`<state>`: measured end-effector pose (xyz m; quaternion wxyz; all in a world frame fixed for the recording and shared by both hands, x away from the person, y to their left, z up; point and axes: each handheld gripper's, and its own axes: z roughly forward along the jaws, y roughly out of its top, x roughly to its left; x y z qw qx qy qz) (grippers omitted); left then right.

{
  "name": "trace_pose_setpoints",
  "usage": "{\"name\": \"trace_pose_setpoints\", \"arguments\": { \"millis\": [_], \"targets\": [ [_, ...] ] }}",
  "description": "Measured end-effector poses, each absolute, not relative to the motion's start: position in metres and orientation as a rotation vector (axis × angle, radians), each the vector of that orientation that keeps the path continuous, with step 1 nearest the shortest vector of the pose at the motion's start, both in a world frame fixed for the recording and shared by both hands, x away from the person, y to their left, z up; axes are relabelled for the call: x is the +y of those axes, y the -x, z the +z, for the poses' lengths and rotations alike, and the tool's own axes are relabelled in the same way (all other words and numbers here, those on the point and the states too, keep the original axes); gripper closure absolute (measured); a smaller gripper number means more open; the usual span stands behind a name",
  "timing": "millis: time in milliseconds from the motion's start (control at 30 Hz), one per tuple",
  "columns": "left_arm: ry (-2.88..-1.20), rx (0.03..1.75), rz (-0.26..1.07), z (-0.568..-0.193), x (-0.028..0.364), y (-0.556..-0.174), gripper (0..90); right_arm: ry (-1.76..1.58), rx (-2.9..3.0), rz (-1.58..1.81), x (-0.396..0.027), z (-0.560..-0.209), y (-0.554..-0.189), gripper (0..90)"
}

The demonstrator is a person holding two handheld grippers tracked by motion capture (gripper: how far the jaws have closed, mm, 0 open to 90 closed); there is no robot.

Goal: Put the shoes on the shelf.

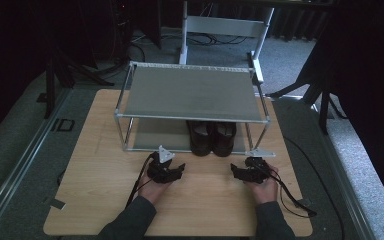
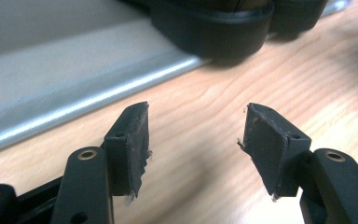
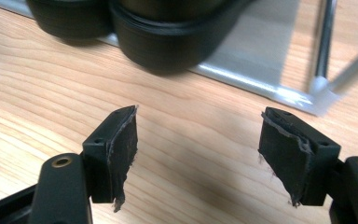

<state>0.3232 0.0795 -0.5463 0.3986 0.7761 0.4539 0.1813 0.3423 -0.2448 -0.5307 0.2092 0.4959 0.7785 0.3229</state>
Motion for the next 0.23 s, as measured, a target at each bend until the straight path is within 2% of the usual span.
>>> {"name": "trace_pose_setpoints", "arguments": {
  "millis": [233],
  "targets": [
    [-1.978, 1.174, 0.47, -0.549, 0.103, -0.31, 40.7, -1.424, 2.106, 0.902, -0.262, -0.531, -0.344, 27.3]
  ]
}}
